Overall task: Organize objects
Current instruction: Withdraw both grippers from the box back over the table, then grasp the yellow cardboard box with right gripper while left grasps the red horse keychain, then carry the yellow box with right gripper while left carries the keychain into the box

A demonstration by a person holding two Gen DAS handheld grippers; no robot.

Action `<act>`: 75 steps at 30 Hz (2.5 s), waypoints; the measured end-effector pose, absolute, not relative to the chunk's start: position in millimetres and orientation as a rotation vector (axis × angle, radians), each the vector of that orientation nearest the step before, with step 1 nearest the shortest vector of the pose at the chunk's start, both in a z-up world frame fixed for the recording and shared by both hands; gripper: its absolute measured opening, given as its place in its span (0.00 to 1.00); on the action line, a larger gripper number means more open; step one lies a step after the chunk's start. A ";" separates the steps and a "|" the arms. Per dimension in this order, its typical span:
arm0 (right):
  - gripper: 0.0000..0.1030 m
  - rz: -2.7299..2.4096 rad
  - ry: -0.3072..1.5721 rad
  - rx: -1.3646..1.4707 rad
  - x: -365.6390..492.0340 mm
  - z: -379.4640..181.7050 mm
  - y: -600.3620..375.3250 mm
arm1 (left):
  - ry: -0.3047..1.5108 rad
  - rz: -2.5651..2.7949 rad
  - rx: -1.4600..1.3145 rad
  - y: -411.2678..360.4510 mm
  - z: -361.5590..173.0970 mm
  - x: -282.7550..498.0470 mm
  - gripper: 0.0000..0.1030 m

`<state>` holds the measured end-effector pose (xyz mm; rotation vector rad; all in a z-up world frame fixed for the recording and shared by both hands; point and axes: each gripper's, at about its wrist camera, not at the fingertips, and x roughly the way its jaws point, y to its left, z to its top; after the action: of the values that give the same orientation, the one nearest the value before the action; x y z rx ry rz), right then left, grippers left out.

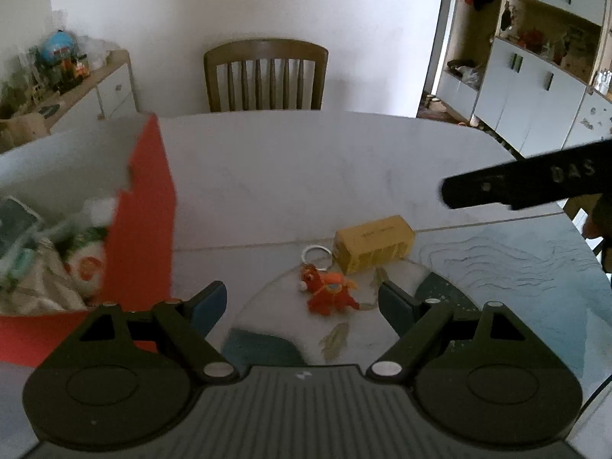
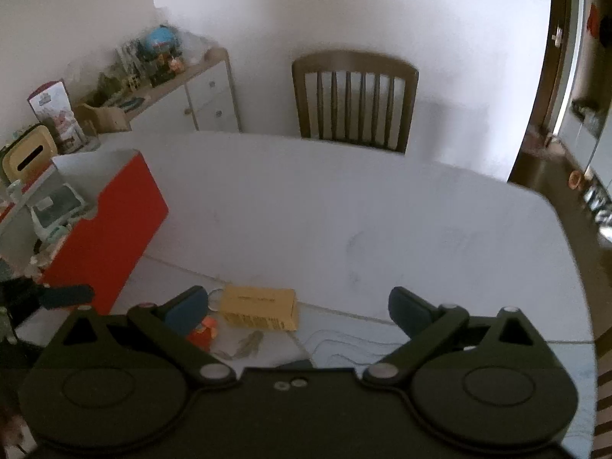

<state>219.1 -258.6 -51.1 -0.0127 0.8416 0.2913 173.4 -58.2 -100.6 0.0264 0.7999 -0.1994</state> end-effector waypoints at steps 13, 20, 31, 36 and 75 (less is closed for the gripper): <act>0.95 0.355 0.930 0.019 256.7 -99.8 -230.5 | 0.796 -0.152 0.051 -80.0 -139.3 199.0 0.84; 0.90 0.359 0.963 0.031 267.5 -113.1 -220.3 | 0.798 -0.128 0.045 -81.3 -148.7 207.1 0.84; 0.75 0.349 0.991 0.044 273.6 -121.8 -215.7 | 0.811 -0.134 0.034 -84.6 -153.1 211.4 0.67; 0.70 0.349 0.994 0.037 273.6 -122.3 -214.1 | 0.806 -0.155 0.041 -89.7 -152.2 209.9 0.54; 0.68 0.320 0.880 0.009 205.0 -36.3 -234.7 | 0.825 -0.191 -0.100 -44.6 -77.5 182.8 0.40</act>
<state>205.0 -234.7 -36.3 0.0086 0.8798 0.3201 182.8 -44.6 -77.5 -0.1001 0.8246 -0.1911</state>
